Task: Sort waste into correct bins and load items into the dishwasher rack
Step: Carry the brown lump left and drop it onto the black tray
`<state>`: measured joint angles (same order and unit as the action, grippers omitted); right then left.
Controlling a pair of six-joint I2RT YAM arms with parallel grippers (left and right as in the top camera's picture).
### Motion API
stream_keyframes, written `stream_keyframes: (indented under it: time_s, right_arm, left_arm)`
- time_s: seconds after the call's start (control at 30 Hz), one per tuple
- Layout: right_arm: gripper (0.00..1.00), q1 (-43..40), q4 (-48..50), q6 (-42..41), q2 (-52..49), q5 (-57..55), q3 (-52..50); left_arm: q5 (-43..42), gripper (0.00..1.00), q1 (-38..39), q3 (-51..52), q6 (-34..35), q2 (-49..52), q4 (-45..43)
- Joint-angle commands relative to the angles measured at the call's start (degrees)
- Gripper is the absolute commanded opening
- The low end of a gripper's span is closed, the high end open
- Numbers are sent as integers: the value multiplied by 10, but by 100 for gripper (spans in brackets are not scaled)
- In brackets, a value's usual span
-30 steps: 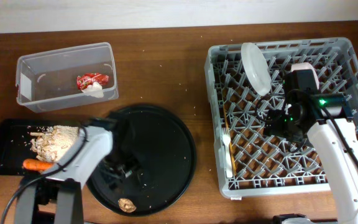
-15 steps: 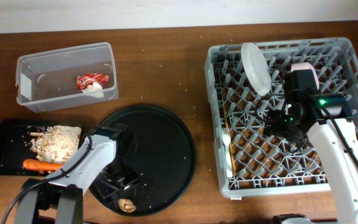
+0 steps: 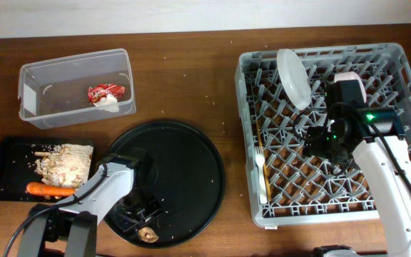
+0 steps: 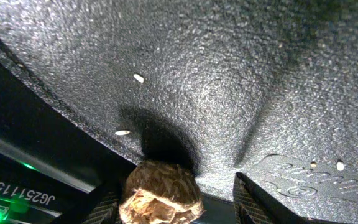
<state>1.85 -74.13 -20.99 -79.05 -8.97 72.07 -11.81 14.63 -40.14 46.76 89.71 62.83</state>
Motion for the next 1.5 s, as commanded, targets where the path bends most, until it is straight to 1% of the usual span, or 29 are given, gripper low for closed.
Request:
stream_keyframes:
  time_s: [0.0, 0.13, 0.17, 0.27, 0.3, 0.4, 0.47, 0.53, 0.63, 0.67, 0.7, 0.77, 0.8, 0.83, 0.87, 0.93, 1.0, 1.03, 1.1, 1.13, 1.2, 1.33, 1.47]
  right_arm:
    - [84, -5, 0, -2, -2, -7, -3]
    - [84, -5, 0, -2, -2, -7, -3]
    - [84, -5, 0, -2, -2, -7, -3]
    - [84, -5, 0, -2, -2, -7, -3]
    - [84, -5, 0, -2, -2, -7, -3]
    - [84, -5, 0, -2, -2, -8, -3]
    - [84, -5, -1, -2, -2, -7, -3]
    - [84, -5, -1, -2, -2, -8, -3]
    - [84, -5, -1, -2, -2, -8, -3]
    - [84, -5, -1, -2, -2, -7, -3]
    - [84, -5, -1, -2, -2, -8, -3]
    - [84, -5, -1, -2, -2, -8, -3]
    - [84, -5, -1, -2, -2, -8, -3]
    - [84, -5, 0, -2, -2, -8, -3]
    - [84, -5, 0, -2, -2, -8, -3]
    - [84, -5, 0, -2, -2, -8, -3]
    - [84, -5, -1, -2, -2, -8, -3]
    - [84, -5, 0, -2, -2, -7, -3]
    - [84, -5, -1, -2, -2, -7, -3]
    - [84, -5, 0, -2, -2, -8, -3]
    - [84, -5, -1, -2, -2, -7, -3]
    - [84, -5, -1, -2, -2, -7, -3]
    - [84, -5, -3, -2, -2, -7, -3]
  left_arm:
    - [-9, 47, 2, 6, -1, -6, -2]
    - [-9, 40, 2, 6, -1, -6, -3]
    - [-9, 35, 2, 6, -1, -6, -3]
    - [-9, 26, 2, 6, -1, -6, -5]
    - [-8, 26, 2, 6, -1, -6, -7]
    - [-8, 19, 2, -5, -1, -6, -17]
    - [-2, 19, 2, -44, -2, -6, -13]
    - [18, 19, 1, -96, -18, -6, -4]
    - [78, 20, -43, -189, -22, -6, 39]
    - [89, 20, -83, -232, -52, -6, 45]
    - [89, 20, -111, -251, -64, -6, 46]
    - [113, 20, -190, -285, -75, -6, 44]
    - [121, 20, -224, -290, -88, -6, 38]
    - [135, 20, -278, -290, -96, -6, 32]
    - [145, 20, -302, -290, -96, -6, 31]
    - [168, 21, -374, -290, -101, -6, 13]
    - [194, 21, -430, -290, -101, -6, -1]
    - [193, 21, -445, -287, -100, -6, -10]
    - [194, 22, -463, -274, -100, -5, -41]
    - [194, 25, -469, -268, -100, -5, -56]
    - [196, 28, -474, -255, -100, -4, -87]
    - [213, 28, -474, -255, -100, 9, -88]
    - [213, 28, -474, -255, -100, 58, -85]
